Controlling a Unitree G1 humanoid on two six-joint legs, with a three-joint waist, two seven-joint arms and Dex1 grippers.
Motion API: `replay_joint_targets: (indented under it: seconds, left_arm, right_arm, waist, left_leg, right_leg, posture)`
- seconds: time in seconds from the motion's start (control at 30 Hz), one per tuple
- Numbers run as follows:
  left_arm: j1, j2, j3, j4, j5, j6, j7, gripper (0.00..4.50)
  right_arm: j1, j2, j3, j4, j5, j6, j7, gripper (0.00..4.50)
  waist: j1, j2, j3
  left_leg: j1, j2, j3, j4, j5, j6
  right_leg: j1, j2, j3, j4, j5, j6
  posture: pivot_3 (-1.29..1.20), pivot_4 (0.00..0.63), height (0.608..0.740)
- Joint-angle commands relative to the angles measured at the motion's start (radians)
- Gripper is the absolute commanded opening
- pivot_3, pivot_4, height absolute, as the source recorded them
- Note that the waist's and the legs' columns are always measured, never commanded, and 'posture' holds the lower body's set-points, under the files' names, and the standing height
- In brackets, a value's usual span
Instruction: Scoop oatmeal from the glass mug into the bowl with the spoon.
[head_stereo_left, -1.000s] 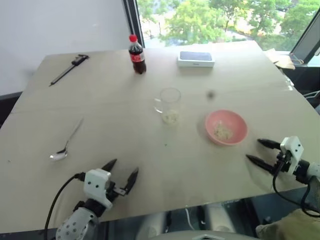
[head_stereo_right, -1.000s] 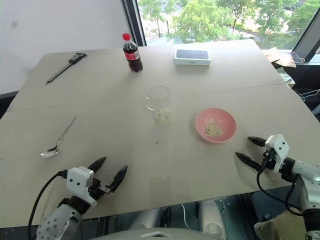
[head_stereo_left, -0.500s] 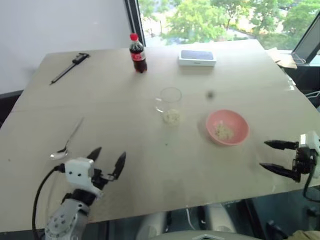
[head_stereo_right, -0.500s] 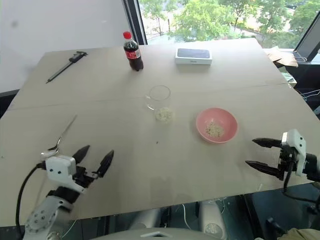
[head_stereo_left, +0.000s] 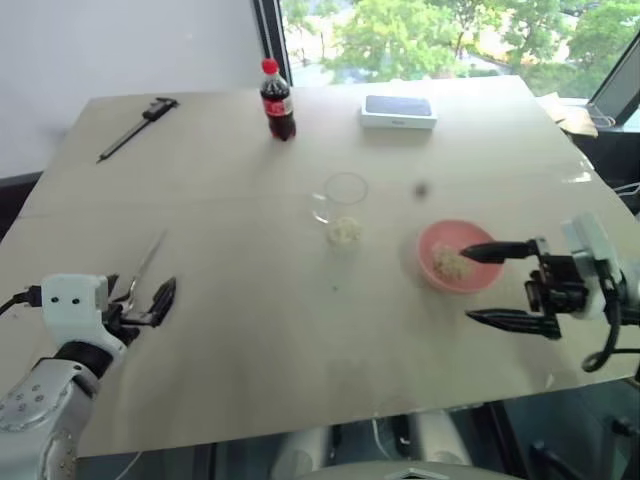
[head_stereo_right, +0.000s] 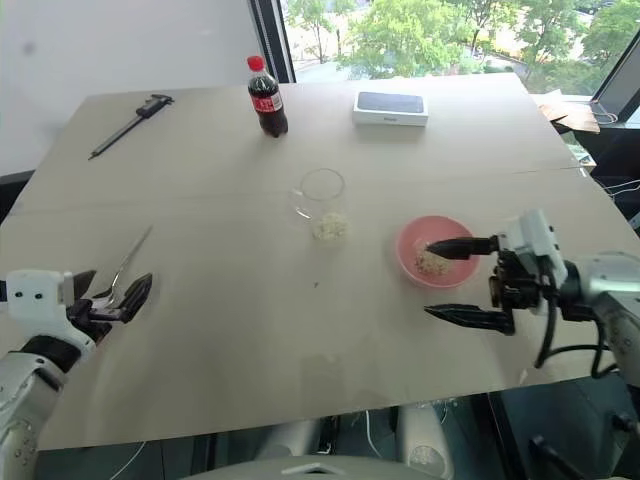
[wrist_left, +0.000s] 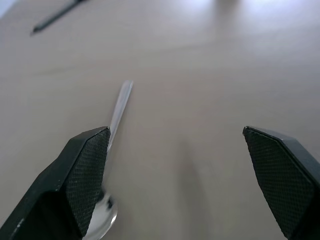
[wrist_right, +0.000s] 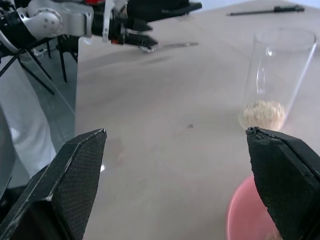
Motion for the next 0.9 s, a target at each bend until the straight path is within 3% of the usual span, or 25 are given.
replay_joint_targets:
  seconds: [0.03, 0.17, 0.6, 0.7, 0.9]
  left_arm:
    - [-0.032, 0.047, 0.073, 0.061, -0.008, 0.051, -0.011, 4.44]
    - [-0.082, 0.094, 0.061, 0.188, 0.018, 0.047, -0.06, 4.44]
    - [-0.313, 0.271, -0.144, 0.647, 0.114, -0.01, -0.356, 4.44]
    - [-0.346, 0.29, -0.161, 0.714, 0.134, -0.03, -0.387, 3.43]
    - [-0.336, 0.293, -0.174, 0.735, 0.149, -0.048, -0.421, 0.83]
  right_arm:
    - [-0.034, 0.022, 0.012, -0.028, 0.004, 0.002, -0.015, 4.5]
    - [-0.037, 0.044, 0.029, -0.039, 0.001, 0.004, -0.023, 4.5]
    - [-0.043, 0.083, 0.035, -0.054, 0.005, 0.008, -0.056, 4.5]
    - [-0.041, 0.088, 0.033, -0.058, 0.005, 0.007, -0.064, 4.5]
    - [-0.031, 0.087, 0.028, -0.07, 0.009, 0.011, -0.074, 4.5]
  waist:
    - [0.006, 0.0, 0.0]
    - [0.005, 0.0, 0.0]
    - [0.004, 0.002, -0.001]
    - [0.004, 0.005, -0.002]
    - [-0.002, 0.008, -0.004]
  left_leg:
    - [-0.001, 0.0, -0.001, 0.0, 0.0, 0.0]
    - [-0.003, 0.0, -0.005, 0.0, -0.001, -0.001]
    - [-0.002, 0.0, -0.005, -0.001, -0.001, -0.002]
    - [-0.001, 0.0, -0.005, -0.001, 0.0, -0.002]
    - [0.001, 0.002, -0.005, -0.001, 0.0, -0.003]
  right_leg:
    - [0.0, 0.0, -0.001, 0.0, 0.0, 0.0]
    - [-0.001, -0.002, -0.004, -0.001, 0.0, -0.001]
    - [-0.001, -0.001, -0.004, 0.001, 0.0, -0.001]
    - [-0.001, -0.002, -0.004, 0.002, 0.0, -0.001]
    - [-0.001, -0.002, -0.002, 0.003, 0.002, -0.003]
  posture:
    - [0.0, 0.15, 0.74]
    - [0.0, 0.15, 0.74]
    - [0.0, 0.15, 0.74]
    - [0.0, 0.15, 0.74]
    - [0.0, 0.15, 0.74]
